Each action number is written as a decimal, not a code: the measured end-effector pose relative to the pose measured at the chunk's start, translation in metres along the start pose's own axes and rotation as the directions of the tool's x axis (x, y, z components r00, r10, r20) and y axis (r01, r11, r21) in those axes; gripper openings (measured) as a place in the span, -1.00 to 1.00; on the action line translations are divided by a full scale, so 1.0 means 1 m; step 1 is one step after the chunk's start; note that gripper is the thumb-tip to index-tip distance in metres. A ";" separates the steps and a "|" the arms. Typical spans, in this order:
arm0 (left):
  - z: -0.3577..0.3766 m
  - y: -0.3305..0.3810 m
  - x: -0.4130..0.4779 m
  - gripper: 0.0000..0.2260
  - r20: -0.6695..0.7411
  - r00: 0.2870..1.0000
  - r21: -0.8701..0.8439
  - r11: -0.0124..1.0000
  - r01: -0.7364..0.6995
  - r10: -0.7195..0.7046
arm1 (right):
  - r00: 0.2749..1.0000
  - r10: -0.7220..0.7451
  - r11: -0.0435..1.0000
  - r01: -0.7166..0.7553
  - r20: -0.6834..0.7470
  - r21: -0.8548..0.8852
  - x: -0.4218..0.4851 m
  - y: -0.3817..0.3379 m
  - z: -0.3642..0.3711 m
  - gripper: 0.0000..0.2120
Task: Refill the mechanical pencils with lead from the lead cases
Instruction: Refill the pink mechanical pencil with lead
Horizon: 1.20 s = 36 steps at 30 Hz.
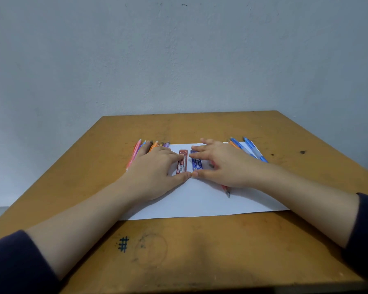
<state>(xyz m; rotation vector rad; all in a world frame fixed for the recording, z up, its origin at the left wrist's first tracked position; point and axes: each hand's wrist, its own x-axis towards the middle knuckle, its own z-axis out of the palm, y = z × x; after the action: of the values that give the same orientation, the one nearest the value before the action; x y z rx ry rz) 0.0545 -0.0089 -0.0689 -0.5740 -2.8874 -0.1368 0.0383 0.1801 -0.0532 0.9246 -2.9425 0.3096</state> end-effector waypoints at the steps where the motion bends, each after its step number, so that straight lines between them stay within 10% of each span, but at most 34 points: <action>1: -0.002 0.001 0.000 -0.54 -0.010 1.000 -0.003 1.000 0.011 -0.011 | 1.000 0.010 1.000 -0.010 0.004 -0.005 0.000 0.001 0.000 -0.47; 21: -0.006 -0.003 0.002 -0.82 -0.372 0.900 -0.435 0.899 0.048 -0.228 | 0.999 0.025 1.000 -0.025 0.028 0.011 0.001 0.004 0.004 -0.45; 36: -0.002 -0.008 0.002 -0.82 -0.505 0.841 -0.573 0.804 -0.158 -0.195 | 0.841 0.231 0.944 -0.072 -0.488 0.323 0.002 0.019 -0.011 -0.73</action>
<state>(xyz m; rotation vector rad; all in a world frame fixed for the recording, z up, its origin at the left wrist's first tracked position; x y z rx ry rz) 0.0505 -0.0155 -0.0675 -0.4857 -2.2402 -1.0675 0.0256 0.1960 -0.0456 0.5055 -2.4927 0.8748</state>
